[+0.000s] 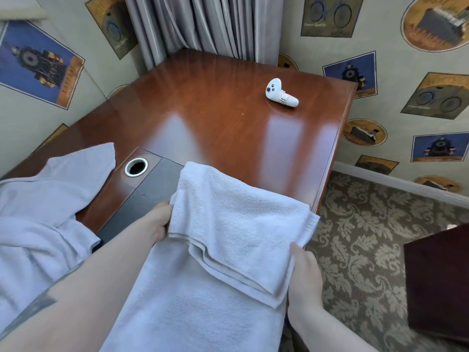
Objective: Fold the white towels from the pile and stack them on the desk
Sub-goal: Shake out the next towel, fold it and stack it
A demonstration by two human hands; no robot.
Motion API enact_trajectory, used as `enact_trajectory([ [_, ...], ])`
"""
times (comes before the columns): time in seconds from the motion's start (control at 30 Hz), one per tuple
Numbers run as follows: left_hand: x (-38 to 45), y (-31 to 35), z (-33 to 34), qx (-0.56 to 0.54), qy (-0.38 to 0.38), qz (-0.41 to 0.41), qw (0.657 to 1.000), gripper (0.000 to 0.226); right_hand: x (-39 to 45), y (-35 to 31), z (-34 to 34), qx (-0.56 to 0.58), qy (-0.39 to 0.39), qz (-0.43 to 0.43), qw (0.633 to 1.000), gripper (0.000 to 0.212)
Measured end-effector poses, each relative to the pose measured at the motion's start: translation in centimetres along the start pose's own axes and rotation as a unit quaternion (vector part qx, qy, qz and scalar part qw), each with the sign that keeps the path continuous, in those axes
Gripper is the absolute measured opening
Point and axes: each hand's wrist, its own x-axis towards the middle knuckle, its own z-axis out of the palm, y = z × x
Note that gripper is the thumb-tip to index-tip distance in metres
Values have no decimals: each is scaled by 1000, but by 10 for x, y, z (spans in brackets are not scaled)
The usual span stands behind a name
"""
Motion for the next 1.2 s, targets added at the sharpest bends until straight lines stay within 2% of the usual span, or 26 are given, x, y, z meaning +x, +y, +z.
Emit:
enact_trajectory([
  [0.07,1,-4,1,-6,10,-4,1000,30,4,-8,-1,117,-50,93,988,35],
  [0.13,1,-5,1,-3,15,3,1000,28,9,-9,-2,151,-85,132,976,37],
  [0.3,-1,-6,1,-16,1,19,1000,20,15,-10,-16,87,-140,50,985,29],
  [0.4,-1,-3,2,-16,-3,36,999,18,15,-11,-21,43,-110,20,993,32],
  [0.53,-1,1,1,16,4,56,998,19,17,-11,-22,8,-53,4,999,24],
  [0.63,1,6,-2,30,50,82,995,11,22,-5,-26,0,-21,11,1000,20],
  [0.7,2,7,0,43,86,98,991,17,24,1,-25,-20,-1,-7,1000,16],
  [0.8,4,3,5,87,132,117,981,27,25,2,-26,-49,-3,-31,998,19],
  [0.9,6,9,2,206,170,179,947,7,37,-7,-29,-98,-34,-45,994,27],
  [0.93,8,15,0,210,181,198,940,4,43,-13,-29,-87,-35,-36,995,29],
  [1.03,11,32,1,159,139,190,959,35,57,-32,-21,-4,-20,24,999,32],
  [1.1,9,38,7,176,103,174,963,45,65,-41,-13,1,-2,15,1000,38],
  [1.2,3,41,13,282,125,252,917,52,78,-50,-4,-25,56,-48,997,40],
])
